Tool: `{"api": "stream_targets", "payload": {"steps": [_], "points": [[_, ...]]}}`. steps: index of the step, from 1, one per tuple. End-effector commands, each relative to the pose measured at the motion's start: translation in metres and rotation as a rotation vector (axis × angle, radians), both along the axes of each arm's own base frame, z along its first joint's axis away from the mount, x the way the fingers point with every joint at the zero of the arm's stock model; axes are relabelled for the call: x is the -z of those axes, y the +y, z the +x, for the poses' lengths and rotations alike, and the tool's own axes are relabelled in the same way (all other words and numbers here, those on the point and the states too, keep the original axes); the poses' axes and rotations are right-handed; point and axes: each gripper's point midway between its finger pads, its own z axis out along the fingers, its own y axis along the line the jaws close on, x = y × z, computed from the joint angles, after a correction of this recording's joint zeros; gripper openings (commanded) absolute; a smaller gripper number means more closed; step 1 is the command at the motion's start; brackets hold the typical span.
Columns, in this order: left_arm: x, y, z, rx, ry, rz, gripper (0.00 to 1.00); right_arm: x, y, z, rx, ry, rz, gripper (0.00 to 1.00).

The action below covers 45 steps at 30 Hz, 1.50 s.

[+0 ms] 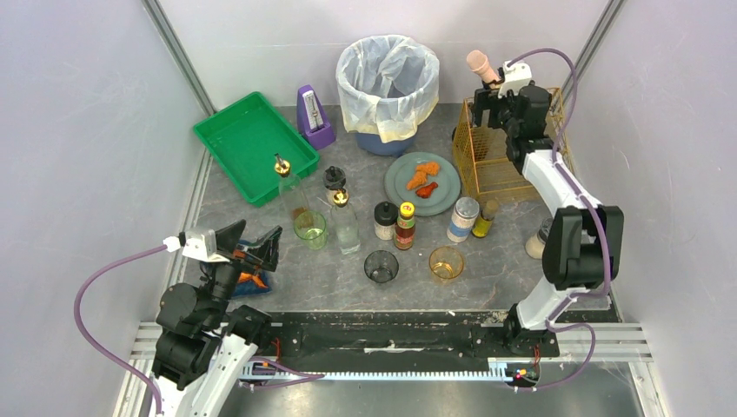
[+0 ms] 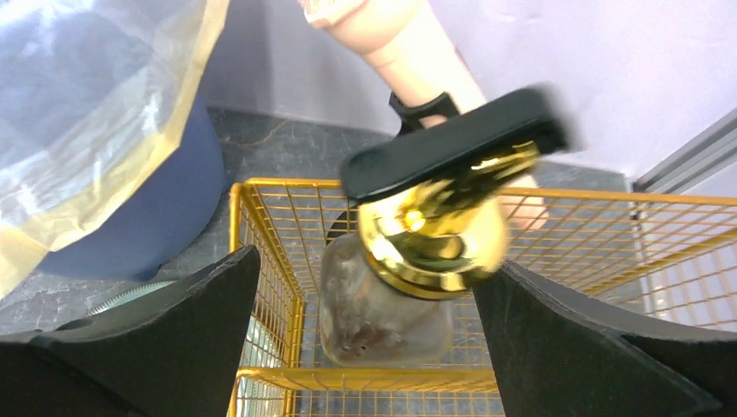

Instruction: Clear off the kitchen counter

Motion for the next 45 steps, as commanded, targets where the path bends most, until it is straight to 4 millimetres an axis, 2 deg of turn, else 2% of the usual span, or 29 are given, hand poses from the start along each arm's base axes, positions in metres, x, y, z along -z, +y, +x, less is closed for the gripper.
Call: {"api": "stream_targets", "payload": {"steps": [1,4,9,13,21,25,29,35,39,45], "points": [[-0.005,0.003,0.0,-0.014,-0.03,0.027,0.96,-0.071,-0.008,-0.023,0.037,-0.174,0.005,0.95],[-0.004,0.003,-0.001,-0.011,-0.031,0.025,0.96,-0.089,-0.007,-0.042,0.034,-0.228,0.01,0.98],[-0.004,0.003,-0.001,-0.01,-0.028,0.026,0.96,-0.119,0.009,-0.086,-0.018,-0.311,0.123,0.98],[-0.003,0.003,-0.001,-0.013,-0.026,0.025,0.95,-0.127,0.05,-0.128,-0.172,-0.37,0.238,0.98],[-0.003,0.003,-0.001,-0.013,-0.025,0.025,0.96,-0.093,0.156,-0.202,-0.577,-0.313,0.204,0.98],[-0.003,0.006,0.0,-0.03,-0.023,0.027,0.95,-0.082,0.189,-0.235,-0.698,-0.29,0.251,0.98],[-0.003,0.007,0.0,-0.034,-0.024,0.028,0.95,-0.074,0.215,-0.262,-0.744,-0.27,0.301,0.98],[-0.002,0.006,0.002,-0.034,-0.015,0.032,0.96,-0.064,0.24,-0.282,-0.664,-0.225,0.302,0.98],[-0.002,0.009,0.003,-0.048,-0.014,0.031,0.96,-0.047,0.262,-0.293,-0.621,-0.165,0.327,0.98],[-0.002,0.012,0.004,-0.07,-0.014,0.031,0.96,-0.023,0.29,-0.299,-0.454,-0.109,0.23,0.98]]}}
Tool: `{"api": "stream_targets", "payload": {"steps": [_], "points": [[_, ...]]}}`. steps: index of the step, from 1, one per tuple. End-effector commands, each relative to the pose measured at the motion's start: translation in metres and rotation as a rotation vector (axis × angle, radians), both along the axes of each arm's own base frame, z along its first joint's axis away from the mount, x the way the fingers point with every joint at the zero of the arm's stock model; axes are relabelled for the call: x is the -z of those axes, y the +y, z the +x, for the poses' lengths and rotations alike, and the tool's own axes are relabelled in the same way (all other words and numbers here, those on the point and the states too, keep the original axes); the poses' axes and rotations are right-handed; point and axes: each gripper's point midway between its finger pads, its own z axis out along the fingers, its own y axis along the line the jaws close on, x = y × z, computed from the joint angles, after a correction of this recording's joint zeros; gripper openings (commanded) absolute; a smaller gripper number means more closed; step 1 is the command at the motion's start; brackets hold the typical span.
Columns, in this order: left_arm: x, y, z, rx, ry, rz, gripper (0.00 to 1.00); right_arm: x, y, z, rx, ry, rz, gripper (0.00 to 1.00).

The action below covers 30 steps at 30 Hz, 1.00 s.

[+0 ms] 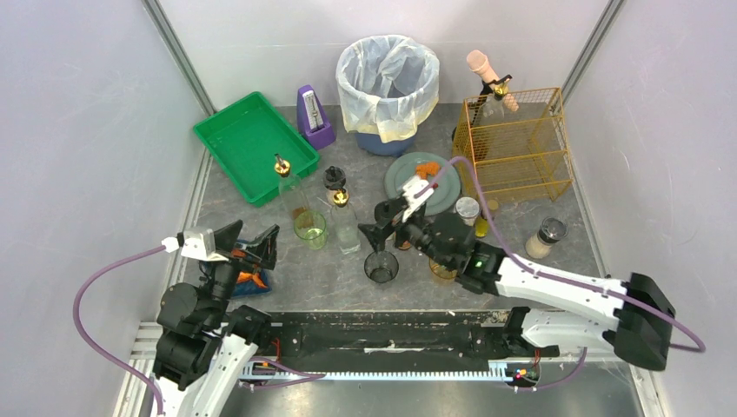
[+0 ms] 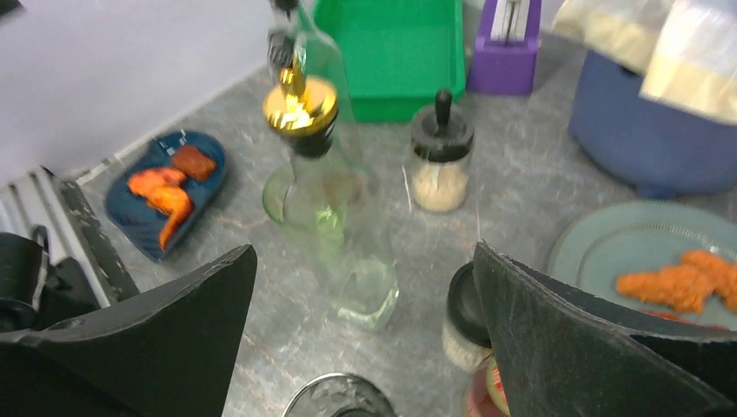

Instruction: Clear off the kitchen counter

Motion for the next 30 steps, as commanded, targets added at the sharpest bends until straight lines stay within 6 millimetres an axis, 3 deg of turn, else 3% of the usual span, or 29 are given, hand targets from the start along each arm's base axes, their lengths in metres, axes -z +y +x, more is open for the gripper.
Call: {"api": "stream_targets", "payload": {"steps": [1,9,23,30], "points": [[-0.004,0.006,0.002,-0.03,-0.02,0.032,0.96,-0.001,0.002,0.012,0.241,0.009,-0.024,0.98],[-0.002,0.005,0.005,-0.031,-0.01,0.037,0.95,0.009,0.034,0.0,0.298,0.024,0.0,0.98],[-0.004,0.004,0.003,-0.023,-0.019,0.032,0.95,0.016,0.085,0.018,0.311,-0.012,-0.044,0.98],[-0.005,0.004,0.001,-0.018,-0.028,0.028,0.95,0.033,0.092,0.029,0.37,-0.029,-0.099,0.97]]}}
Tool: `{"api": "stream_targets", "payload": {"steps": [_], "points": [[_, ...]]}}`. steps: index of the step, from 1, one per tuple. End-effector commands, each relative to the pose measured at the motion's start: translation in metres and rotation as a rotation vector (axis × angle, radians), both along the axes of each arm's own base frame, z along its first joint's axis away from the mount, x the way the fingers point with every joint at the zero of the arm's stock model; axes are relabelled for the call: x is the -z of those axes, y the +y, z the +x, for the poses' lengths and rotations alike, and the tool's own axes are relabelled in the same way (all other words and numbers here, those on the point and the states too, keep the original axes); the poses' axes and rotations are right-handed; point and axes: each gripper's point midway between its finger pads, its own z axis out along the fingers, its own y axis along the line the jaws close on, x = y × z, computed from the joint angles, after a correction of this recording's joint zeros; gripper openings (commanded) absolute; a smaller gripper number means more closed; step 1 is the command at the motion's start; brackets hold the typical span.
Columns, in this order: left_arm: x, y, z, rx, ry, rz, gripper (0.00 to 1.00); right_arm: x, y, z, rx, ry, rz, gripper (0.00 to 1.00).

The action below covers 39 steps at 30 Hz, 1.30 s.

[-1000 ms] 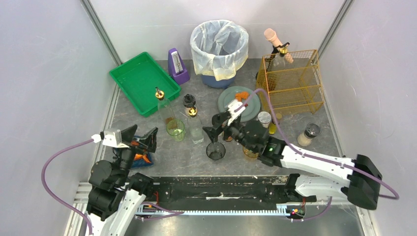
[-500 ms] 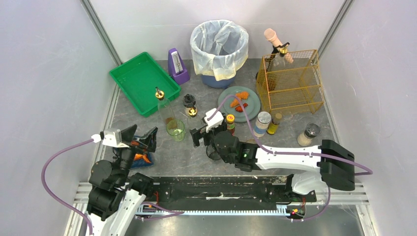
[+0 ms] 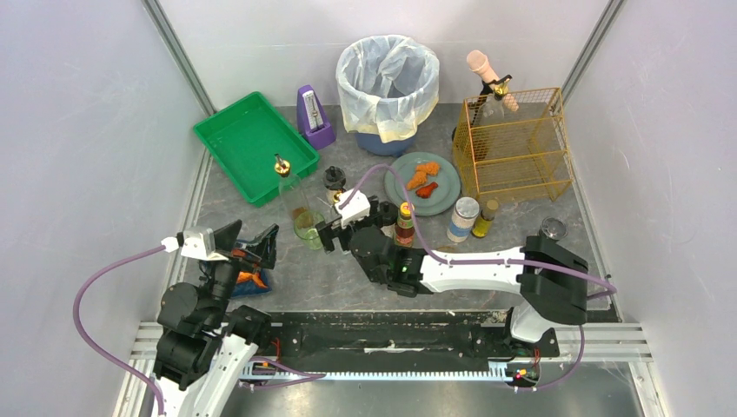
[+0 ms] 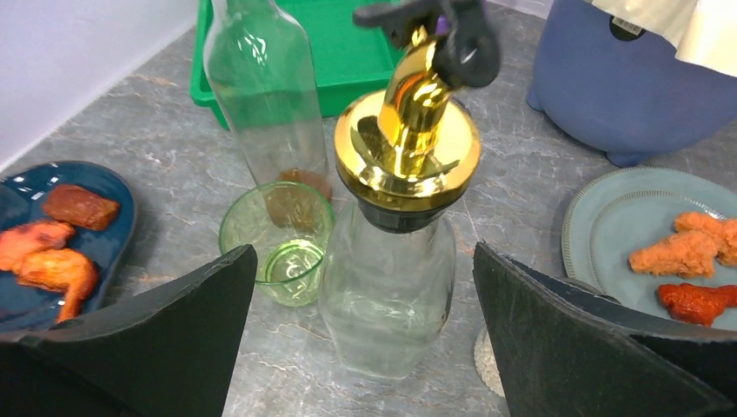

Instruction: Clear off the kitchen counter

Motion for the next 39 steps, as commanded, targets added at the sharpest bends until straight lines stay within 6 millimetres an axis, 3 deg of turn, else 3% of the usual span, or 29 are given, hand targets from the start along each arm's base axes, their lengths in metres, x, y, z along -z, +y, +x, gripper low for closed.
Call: {"api": "stream_targets", "payload": {"steps": [1,16,20,23,26,30,33,39], "points": [[-0.006,0.002,-0.001,-0.005,-0.033,0.026,0.95,-0.016,0.004,0.011,0.065,-0.042,0.038,0.96],[-0.007,0.001,-0.002,0.0,-0.04,0.025,0.95,0.014,0.004,0.026,0.141,-0.038,0.024,0.82],[-0.007,0.001,-0.002,0.0,-0.038,0.026,0.95,0.014,0.005,0.026,0.131,-0.037,0.035,0.71],[-0.007,0.001,-0.002,-0.001,-0.04,0.026,0.95,0.012,0.005,0.024,0.111,-0.037,0.046,0.54],[-0.007,0.001,-0.002,0.001,-0.04,0.025,0.95,0.003,0.004,0.02,0.09,-0.041,0.063,0.35],[-0.007,0.001,-0.002,0.003,-0.041,0.025,0.95,-0.015,-0.001,0.015,0.056,-0.061,0.079,0.17],[-0.008,0.001,-0.002,0.0,-0.042,0.025,0.95,-0.032,-0.005,0.011,0.027,-0.079,0.086,0.08],[-0.006,0.001,0.001,-0.005,-0.029,0.029,0.95,-0.076,-0.006,0.003,-0.036,-0.113,0.084,0.0]]}}
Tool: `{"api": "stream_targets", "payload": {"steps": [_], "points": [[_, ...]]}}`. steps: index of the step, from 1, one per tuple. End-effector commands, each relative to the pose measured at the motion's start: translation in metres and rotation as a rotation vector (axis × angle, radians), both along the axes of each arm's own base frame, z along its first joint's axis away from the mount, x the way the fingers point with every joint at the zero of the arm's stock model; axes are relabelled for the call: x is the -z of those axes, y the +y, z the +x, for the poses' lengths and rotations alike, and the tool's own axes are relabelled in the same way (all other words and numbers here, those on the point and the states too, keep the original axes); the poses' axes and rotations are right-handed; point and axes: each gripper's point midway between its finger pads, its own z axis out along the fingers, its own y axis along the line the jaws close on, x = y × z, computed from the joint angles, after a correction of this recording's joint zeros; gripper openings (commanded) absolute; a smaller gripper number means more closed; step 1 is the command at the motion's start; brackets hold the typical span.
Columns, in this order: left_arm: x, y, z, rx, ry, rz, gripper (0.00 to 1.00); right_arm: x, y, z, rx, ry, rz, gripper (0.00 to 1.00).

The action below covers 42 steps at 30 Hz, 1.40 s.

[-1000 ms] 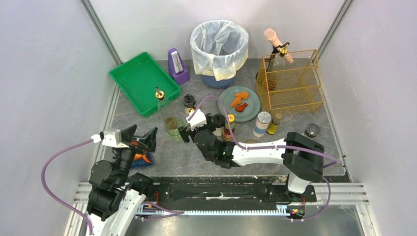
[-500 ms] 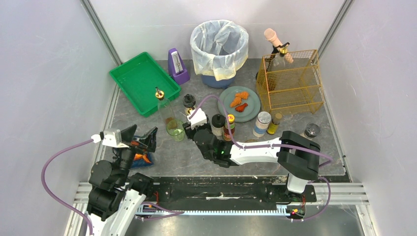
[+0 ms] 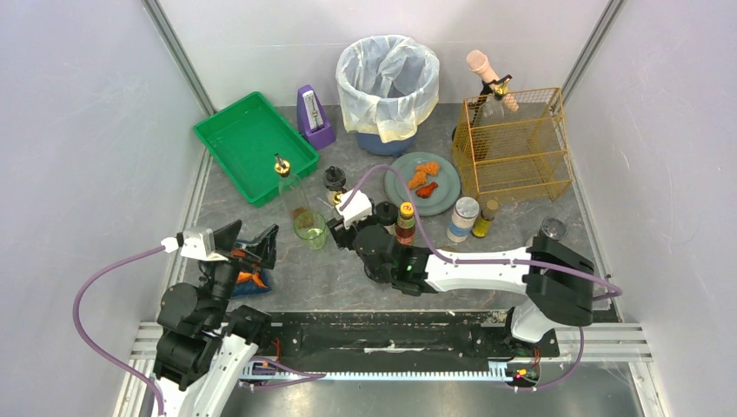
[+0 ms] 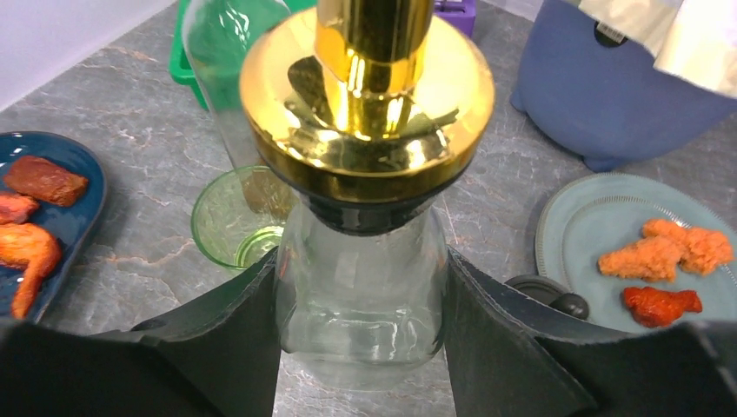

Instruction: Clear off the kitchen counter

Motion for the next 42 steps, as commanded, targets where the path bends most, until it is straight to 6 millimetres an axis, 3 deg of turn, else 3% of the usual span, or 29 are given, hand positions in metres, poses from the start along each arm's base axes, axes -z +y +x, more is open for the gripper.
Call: {"api": "stream_targets", "payload": {"steps": [1,8,17,23,30,36,42], "points": [[-0.005,0.001,0.003,-0.007,-0.022,0.031,0.95,-0.099,0.003,-0.003,-0.047,-0.097,0.166,0.0],[0.001,-0.005,0.014,-0.001,0.031,0.039,0.95,-0.166,0.007,0.002,-0.121,-0.118,0.15,0.0],[-0.009,-0.013,0.027,0.017,0.106,0.044,0.95,-0.248,-0.049,0.061,-0.043,-0.191,0.109,0.0],[-0.015,-0.02,0.032,0.043,0.145,0.071,0.95,-0.282,-0.12,0.105,0.084,-0.241,0.067,0.0],[-0.005,-0.029,0.038,0.08,0.174,0.088,0.95,-0.311,-0.215,0.135,0.218,-0.289,0.0,0.0],[0.008,-0.033,0.048,0.088,0.187,0.108,0.95,-0.31,-0.309,0.167,0.346,-0.284,-0.026,0.0],[0.014,-0.041,0.052,0.12,0.204,0.109,0.95,-0.316,-0.381,0.19,0.4,-0.298,0.002,0.0]]}}
